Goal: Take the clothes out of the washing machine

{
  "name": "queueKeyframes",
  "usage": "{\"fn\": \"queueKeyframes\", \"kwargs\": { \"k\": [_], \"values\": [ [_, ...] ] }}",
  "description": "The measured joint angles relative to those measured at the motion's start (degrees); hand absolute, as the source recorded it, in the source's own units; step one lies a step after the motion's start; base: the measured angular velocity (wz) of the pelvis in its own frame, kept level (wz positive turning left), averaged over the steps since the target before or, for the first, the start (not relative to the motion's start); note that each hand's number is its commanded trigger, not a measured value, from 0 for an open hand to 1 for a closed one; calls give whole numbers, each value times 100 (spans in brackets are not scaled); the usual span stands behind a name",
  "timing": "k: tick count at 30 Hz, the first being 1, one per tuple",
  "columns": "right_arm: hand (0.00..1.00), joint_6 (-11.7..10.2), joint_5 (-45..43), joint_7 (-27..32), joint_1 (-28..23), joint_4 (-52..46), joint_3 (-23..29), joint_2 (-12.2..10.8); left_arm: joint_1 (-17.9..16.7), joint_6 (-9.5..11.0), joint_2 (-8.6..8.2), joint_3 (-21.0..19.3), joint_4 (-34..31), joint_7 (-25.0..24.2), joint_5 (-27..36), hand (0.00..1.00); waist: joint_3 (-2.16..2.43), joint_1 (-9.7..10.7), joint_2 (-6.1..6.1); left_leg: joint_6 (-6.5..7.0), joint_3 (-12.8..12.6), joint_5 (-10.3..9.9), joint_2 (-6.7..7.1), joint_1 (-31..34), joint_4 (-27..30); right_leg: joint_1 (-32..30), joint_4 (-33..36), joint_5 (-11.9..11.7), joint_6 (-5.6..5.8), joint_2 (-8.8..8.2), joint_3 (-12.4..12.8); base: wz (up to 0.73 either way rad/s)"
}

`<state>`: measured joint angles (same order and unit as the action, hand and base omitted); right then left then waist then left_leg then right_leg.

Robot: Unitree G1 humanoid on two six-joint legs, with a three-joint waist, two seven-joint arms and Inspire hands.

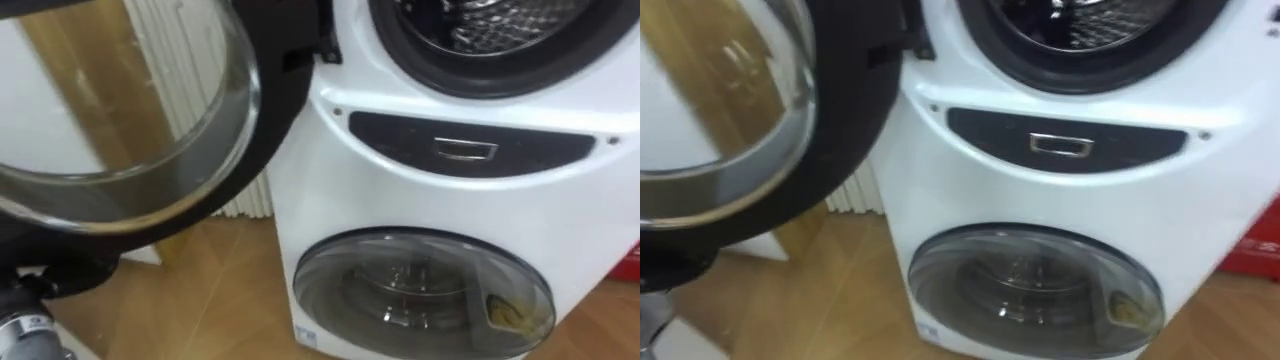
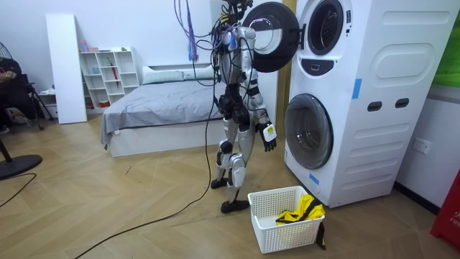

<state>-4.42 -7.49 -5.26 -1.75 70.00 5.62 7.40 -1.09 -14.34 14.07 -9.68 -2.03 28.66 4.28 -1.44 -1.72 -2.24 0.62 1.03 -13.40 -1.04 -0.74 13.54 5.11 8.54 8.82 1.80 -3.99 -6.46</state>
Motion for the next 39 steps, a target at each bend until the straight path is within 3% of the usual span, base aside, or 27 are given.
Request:
{"fn": "queueKeyframes", "kwargs": {
  "k": [1,3,5,7,9,14,19,26,29,31,33,35,39],
  "values": [
    [0,-56,24,3,96,198,-19,6,-24,-34,-2,120,-121,-24,-12,0,-43,13,2,32,4,20,41,21,-2,0,8,-1,1,-31,31,31],
    [0,-95,79,-45,285,504,-234,67,-34,-110,-28,352,-240,-40,-216,0,-57,51,-1,89,-17,59,101,70,-7,-5,6,0,2,-93,165,48],
    [0,-102,129,-122,317,622,-429,101,-224,-137,-39,571,-512,-203,-526,0,-58,52,12,147,-90,94,151,108,-12,-7,22,-18,34,-149,294,41],
    [0,-108,220,-150,411,708,-454,140,-571,-138,-118,821,-891,-319,-925,0,-45,75,52,216,-366,135,201,121,-37,-17,30,-46,73,-224,396,19],
    [0,-116,245,-136,490,801,-460,125,-660,-138,-234,973,-996,-325,-1176,0,-40,105,72,268,-559,165,239,119,-52,-49,11,-56,80,-270,463,16],
    [0,-197,400,-60,568,836,-909,93,-684,-134,-228,1407,-1085,-578,-1527,0,-38,115,139,427,-1002,257,289,119,-159,-186,27,-167,196,-358,466,15],
    [0,-255,495,-29,664,871,-1130,45,-1245,-53,-222,1856,-1602,-723,-1528,0,-38,154,241,535,-1335,314,281,87,-222,-225,14,-334,249,-381,434,-16],
    [0,-252,777,136,741,794,-1371,-23,-1408,92,-181,2392,-1675,-1360,-1853,0,-19,153,319,576,-1713,321,235,58,-181,-287,58,-478,310,-381,274,-31],
    [0,-303,855,150,729,754,-1583,-30,-1415,471,-30,2881,-1674,-1848,-2198,0,0,245,345,581,-1913,318,190,40,-162,-312,147,-480,310,-359,123,-39],
    [0,-303,869,159,741,742,-1757,-39,-1388,679,-47,3283,-1673,-2157,-2267,0,27,380,374,574,-2020,312,170,-8,-140,-342,215,-475,318,-361,90,-30],
    [0,-308,865,159,739,734,-1870,-51,-1357,716,-125,3355,-1666,-2291,-2274,0,50,467,385,556,-2119,305,145,-70,-128,-401,225,-506,378,-361,69,-33],
    [0,-306,866,170,721,734,-1986,-51,-1289,866,-120,3420,-1662,-2474,-2319,0,53,510,377,529,-2197,298,110,-120,-120,-404,225,-517,361,-324,131,-34],
    [0,-302,893,215,721,604,-2197,-41,-1094,1433,-122,3763,-1557,-2790,-2329,0,59,526,393,430,-2430,242,4,-303,-112,-388,226,-519,287,-234,182,-32]
  ]
}}
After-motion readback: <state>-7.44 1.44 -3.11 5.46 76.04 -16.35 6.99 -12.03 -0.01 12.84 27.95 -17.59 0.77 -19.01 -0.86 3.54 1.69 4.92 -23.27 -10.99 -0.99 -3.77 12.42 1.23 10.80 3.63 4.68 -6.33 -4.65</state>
